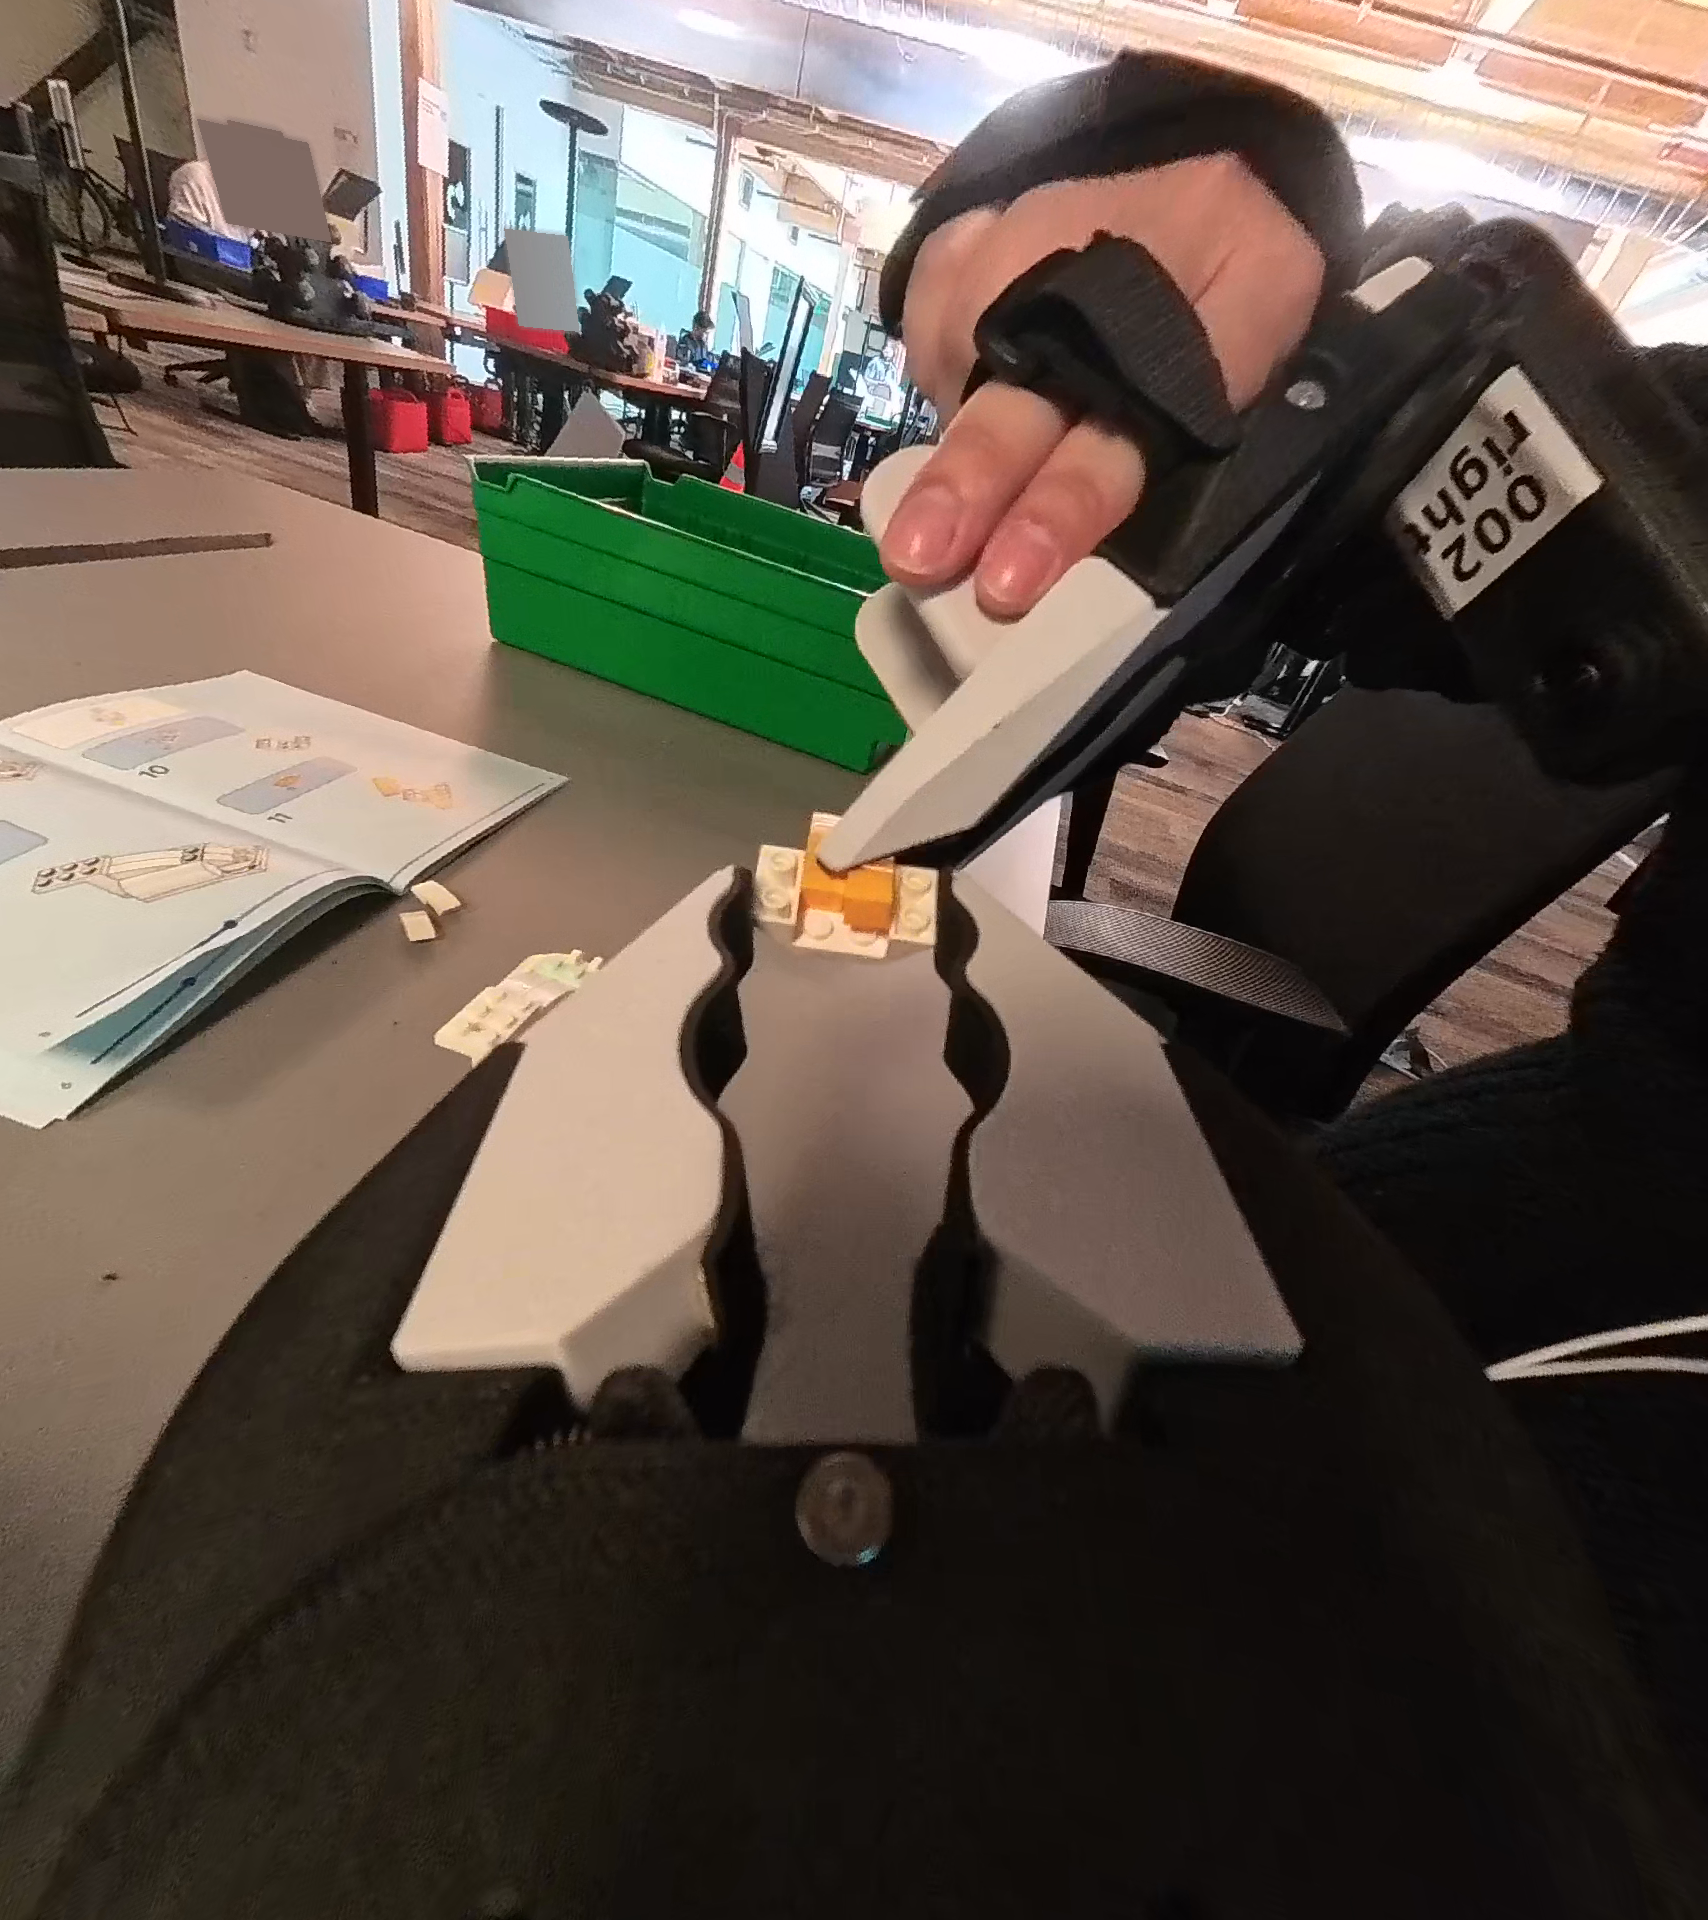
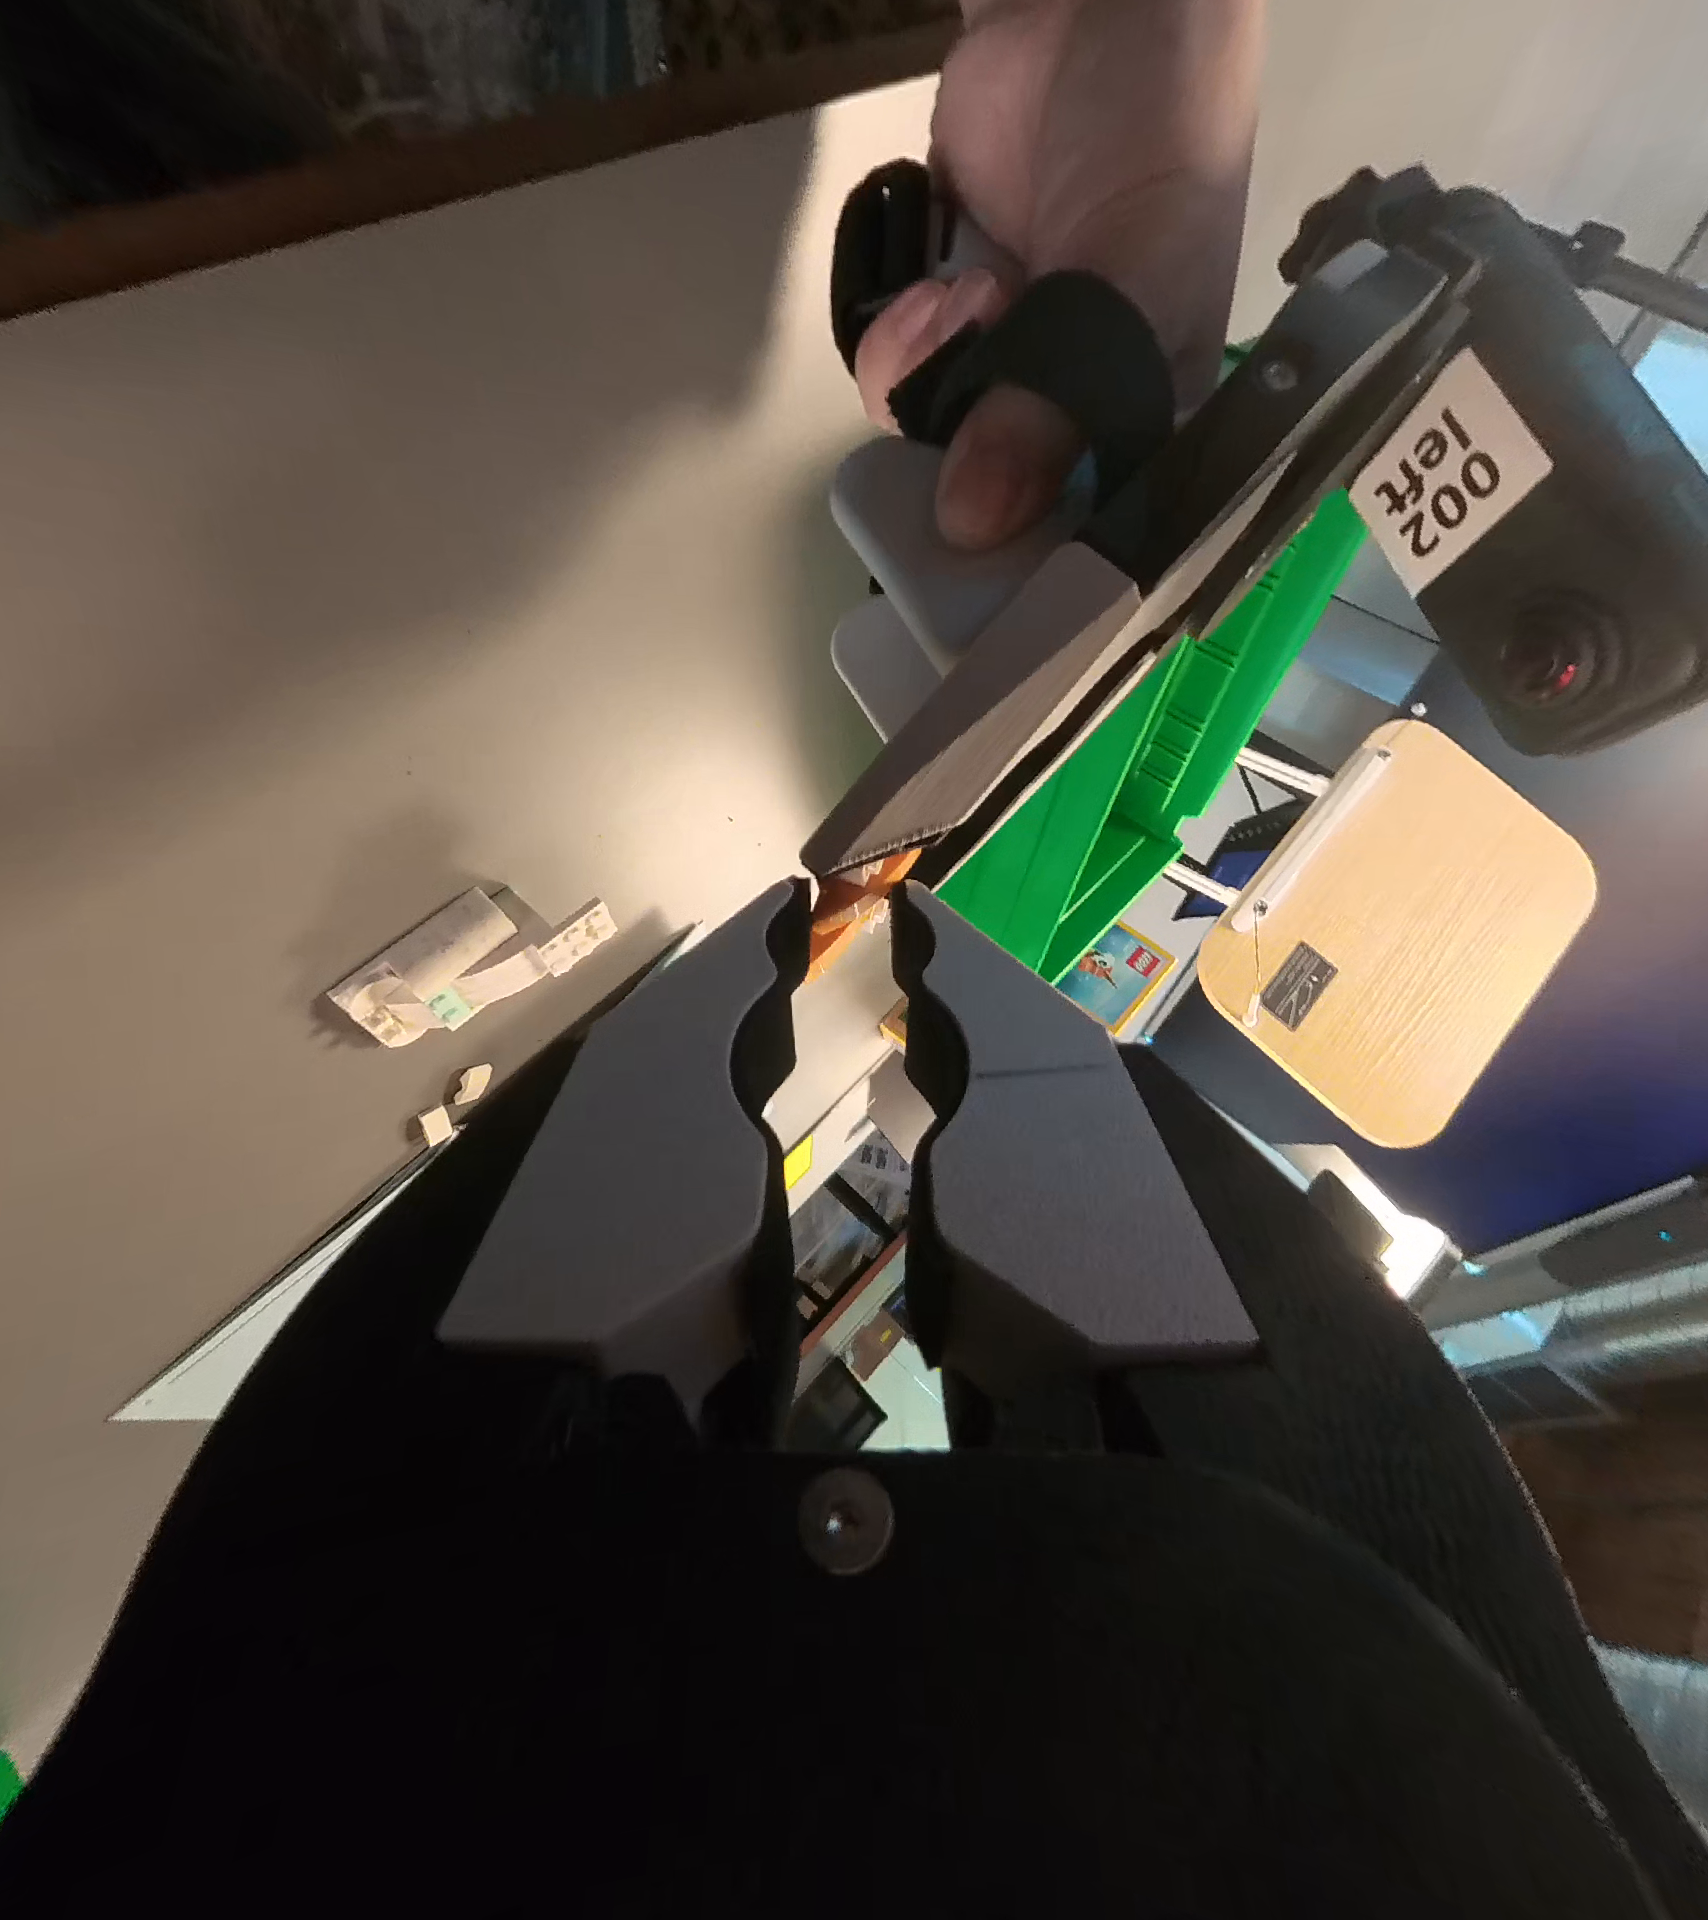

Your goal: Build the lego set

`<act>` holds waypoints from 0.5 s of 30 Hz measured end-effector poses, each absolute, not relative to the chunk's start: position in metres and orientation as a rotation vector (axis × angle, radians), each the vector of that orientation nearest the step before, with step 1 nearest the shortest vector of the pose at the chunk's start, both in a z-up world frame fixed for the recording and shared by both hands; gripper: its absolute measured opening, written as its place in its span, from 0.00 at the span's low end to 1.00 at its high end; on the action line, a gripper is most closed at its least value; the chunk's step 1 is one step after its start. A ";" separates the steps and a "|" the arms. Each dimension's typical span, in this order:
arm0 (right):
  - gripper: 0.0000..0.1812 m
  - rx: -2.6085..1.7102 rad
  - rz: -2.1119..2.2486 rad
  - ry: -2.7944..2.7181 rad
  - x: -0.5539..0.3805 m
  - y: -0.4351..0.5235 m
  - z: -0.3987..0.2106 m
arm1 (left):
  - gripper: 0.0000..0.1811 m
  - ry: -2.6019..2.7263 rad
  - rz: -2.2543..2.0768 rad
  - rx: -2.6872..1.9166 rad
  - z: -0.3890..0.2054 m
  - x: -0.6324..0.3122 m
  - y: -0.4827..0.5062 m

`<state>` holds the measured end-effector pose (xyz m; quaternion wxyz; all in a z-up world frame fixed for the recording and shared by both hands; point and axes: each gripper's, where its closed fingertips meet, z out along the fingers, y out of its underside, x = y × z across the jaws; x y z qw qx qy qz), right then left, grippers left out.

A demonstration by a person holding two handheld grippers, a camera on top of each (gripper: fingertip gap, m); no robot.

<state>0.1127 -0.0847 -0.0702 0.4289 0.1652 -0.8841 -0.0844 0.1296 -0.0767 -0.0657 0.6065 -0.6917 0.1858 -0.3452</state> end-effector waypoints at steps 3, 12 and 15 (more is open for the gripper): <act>0.07 0.426 -0.217 -2.215 0.114 -0.086 -0.071 | 0.19 0.439 -0.799 -1.600 -0.066 0.131 -0.078; 0.08 0.444 -0.261 -2.217 0.114 -0.087 -0.069 | 0.19 0.434 -0.810 -1.591 -0.064 0.130 -0.079; 0.08 0.423 -0.259 -2.224 0.114 -0.087 -0.069 | 0.19 0.433 -0.816 -1.588 -0.064 0.130 -0.079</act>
